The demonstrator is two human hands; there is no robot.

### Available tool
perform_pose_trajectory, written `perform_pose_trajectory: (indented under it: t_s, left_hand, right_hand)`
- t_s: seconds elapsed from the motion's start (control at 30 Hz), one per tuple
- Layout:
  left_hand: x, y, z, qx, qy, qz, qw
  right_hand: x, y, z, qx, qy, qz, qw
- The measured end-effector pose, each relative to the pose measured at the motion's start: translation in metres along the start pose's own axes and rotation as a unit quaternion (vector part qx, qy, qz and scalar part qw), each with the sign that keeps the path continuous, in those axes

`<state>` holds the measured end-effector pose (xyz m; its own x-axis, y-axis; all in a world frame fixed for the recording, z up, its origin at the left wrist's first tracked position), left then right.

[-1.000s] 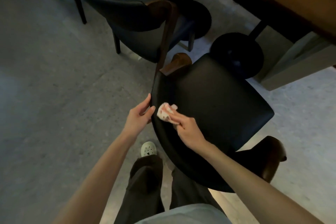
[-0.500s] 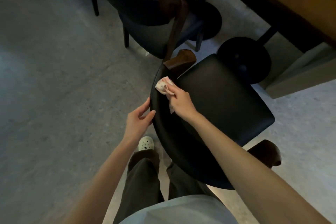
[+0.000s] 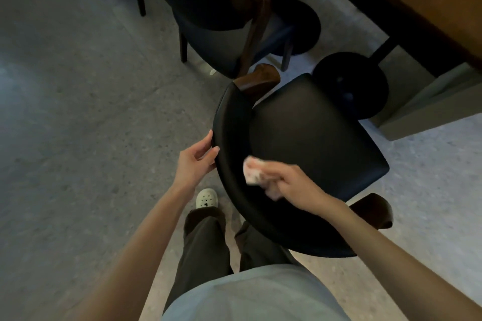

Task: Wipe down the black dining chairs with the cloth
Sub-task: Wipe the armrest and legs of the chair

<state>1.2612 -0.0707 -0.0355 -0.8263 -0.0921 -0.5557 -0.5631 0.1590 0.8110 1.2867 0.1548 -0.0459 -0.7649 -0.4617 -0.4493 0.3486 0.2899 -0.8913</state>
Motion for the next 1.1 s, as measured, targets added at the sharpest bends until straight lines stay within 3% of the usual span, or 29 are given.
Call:
perform_pose_trajectory:
  t_s: [0.1,0.27,0.43,0.53,0.6,0.7,0.8,0.97,1.1]
  left_hand:
    - [0.001,-0.004,0.0,-0.022,0.012,-0.011,1.0]
    - [-0.001,-0.008,0.001,-0.03,0.037,-0.025,0.999]
    - [-0.004,-0.008,0.003,-0.045,0.046,-0.035,0.997]
    - [-0.004,-0.005,0.005,-0.044,0.056,-0.032,0.997]
    - [-0.004,-0.004,0.005,-0.045,0.055,-0.037,0.997]
    - [-0.003,-0.005,0.003,-0.069,0.046,-0.055,0.995]
    - [-0.004,-0.005,0.005,-0.093,0.057,-0.07,0.992]
    - [-0.007,-0.006,0.003,-0.097,0.055,-0.069,0.991]
    - [-0.01,-0.013,-0.006,-0.064,-0.012,-0.045,0.997]
  right_hand:
    - [0.051,-0.025,0.006,0.001,0.095,-0.041,0.995]
    - [0.082,-0.029,0.039,-0.097,0.128,-0.027,0.987]
    - [-0.003,0.005,0.037,-0.171,-0.004,-0.045,0.984]
    - [-0.041,0.022,0.022,-0.211,-0.083,-0.015,0.974]
    - [-0.041,0.017,0.011,-0.189,-0.092,-0.004,0.978]
    - [-0.006,-0.018,0.002,-0.054,0.025,-0.04,0.997]
    - [0.06,-0.053,-0.003,-0.027,0.137,-0.089,0.986]
    - [0.141,-0.069,0.009,-0.123,0.166,-0.047,0.977]
    - [0.119,-0.052,0.027,-0.172,0.146,-0.079,0.971]
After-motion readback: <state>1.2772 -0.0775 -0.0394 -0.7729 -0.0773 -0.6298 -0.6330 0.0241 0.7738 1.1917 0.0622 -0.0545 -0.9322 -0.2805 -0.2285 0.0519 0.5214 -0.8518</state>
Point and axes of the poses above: each hand's wrist, its own x-axis towards the middle knuckle, its own z-axis out of the palm, y = z × x, the point moved 2 cm from there along x, towards the middle knuckle, and after that the axes turned 6 degrees about x, right-handed, at the moved point
